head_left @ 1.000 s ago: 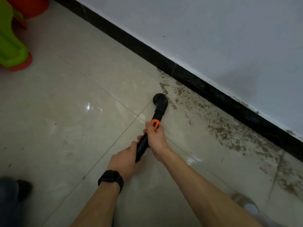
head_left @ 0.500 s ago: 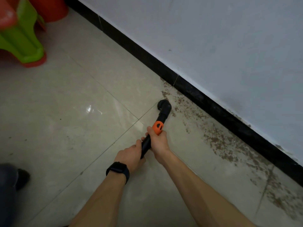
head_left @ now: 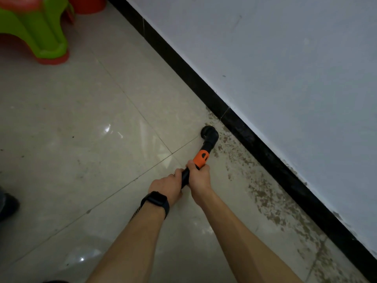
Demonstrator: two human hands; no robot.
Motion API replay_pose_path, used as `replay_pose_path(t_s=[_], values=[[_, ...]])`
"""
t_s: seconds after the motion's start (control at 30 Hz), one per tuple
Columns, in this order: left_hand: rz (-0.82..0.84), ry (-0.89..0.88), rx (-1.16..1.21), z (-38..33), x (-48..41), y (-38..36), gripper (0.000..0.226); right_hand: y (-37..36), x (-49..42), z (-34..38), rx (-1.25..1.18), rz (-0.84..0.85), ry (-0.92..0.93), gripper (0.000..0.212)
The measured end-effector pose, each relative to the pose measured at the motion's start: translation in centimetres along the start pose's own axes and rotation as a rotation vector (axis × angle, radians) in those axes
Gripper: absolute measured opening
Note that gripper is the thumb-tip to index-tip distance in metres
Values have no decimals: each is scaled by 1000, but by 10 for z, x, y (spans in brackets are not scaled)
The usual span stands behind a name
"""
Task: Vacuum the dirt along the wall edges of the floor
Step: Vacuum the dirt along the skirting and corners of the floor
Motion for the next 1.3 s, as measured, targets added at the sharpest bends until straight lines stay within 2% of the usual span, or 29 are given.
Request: replay_pose_path(t_s=[0.17,0.3,0.43,0.53,0.6,0.77,0.93,1.17,1.3], values=[[-45,20,-15,0,-8,2,53,1,-9,7,17,40,24,34],[-39,9,9,-3,-15,2,55,4,-14,11,38,28,44,28],[-92,-16,2,-2,-20,4,54,5,-24,22,18,38,70,12],[-142,-41,-9,1,-20,4,46,5,-30,30,-42,79,63,14],[-172,-64,-15,4,-21,3,50,6,-33,32,-48,91,60,18],[-94,-83,150,14,-26,-7,53,8,-40,39,-75,111,61,17],[-141,-64,171,13,-33,-5,50,4,-48,46,-66,98,60,29],[-135,-69,158,12,-48,9,50,3,-60,56,-62,65,102,10],[-127,-77,196,13,-57,14,50,4,-66,60,-39,37,109,13]])
Point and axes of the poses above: each hand's wrist, its own x-axis away from the middle knuckle, its own y-axis out of the back of the hand, z = x × y, the point moved 5 cm from there along -x, towards the middle knuckle, and after that the axes turned 10 degrees about z, right-handed, at the moved point
